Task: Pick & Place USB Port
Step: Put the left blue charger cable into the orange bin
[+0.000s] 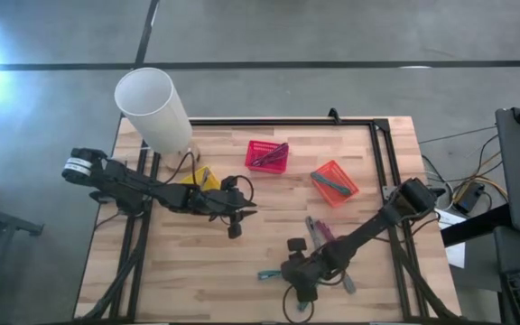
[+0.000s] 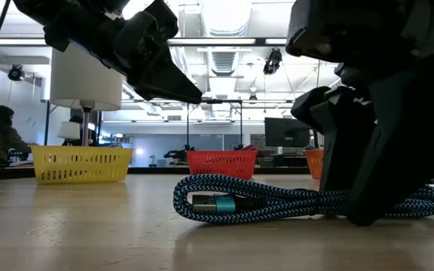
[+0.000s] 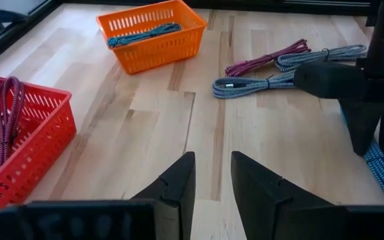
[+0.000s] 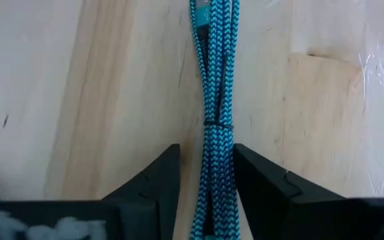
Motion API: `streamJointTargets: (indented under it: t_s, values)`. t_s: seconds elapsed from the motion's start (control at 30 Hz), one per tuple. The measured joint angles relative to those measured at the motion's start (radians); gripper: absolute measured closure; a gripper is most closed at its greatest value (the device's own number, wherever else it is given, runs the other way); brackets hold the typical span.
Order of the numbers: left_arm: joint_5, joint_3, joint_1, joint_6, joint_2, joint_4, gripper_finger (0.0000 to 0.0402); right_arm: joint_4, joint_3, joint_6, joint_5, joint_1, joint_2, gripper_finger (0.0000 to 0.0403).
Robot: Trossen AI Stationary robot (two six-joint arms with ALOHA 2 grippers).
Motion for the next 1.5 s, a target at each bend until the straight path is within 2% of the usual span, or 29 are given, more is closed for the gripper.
streamJointTargets:
  t_s: [0.37,0.57,0.73,1.03,1.17,1.27,1.37,1.5]
  values:
    - [0.0,0.002,0.0,0.0,0.0,0.005,0.0303,-0.027,-0.008,0.057,0.006,-0.015,-0.044,0.0385]
    - [0.0,0.002,0.0,-0.001,0.0,0.006,0.0303,-0.077,-0.009,0.083,0.034,-0.018,-0.126,0.0383]
    - [0.0,0.002,0.0,-0.001,0.0,0.008,0.0303,-0.226,-0.01,0.105,0.12,-0.018,-0.216,0.0383]
    - [0.0,0.002,0.0,-0.002,0.0,0.008,0.0303,-0.684,-0.05,0.475,0.347,-0.035,-0.4,0.0383]
    - [0.0,0.002,0.0,-0.003,0.0,0.008,0.0303,-0.715,-0.142,0.553,0.479,-0.04,-0.497,0.0383]
    - [0.0,0.002,0.0,-0.003,0.0,0.008,0.0303,-0.714,-0.224,0.556,0.538,-0.06,-0.576,0.0383]
    - [0.0,0.002,0.0,-0.003,0.0,0.009,0.0303,-0.706,-0.309,0.576,0.582,-0.092,-0.651,0.0383]
    - [0.0,0.002,0.0,-0.003,0.0,0.017,0.0303,-0.646,-0.432,0.582,0.588,-0.146,-0.737,0.0383]
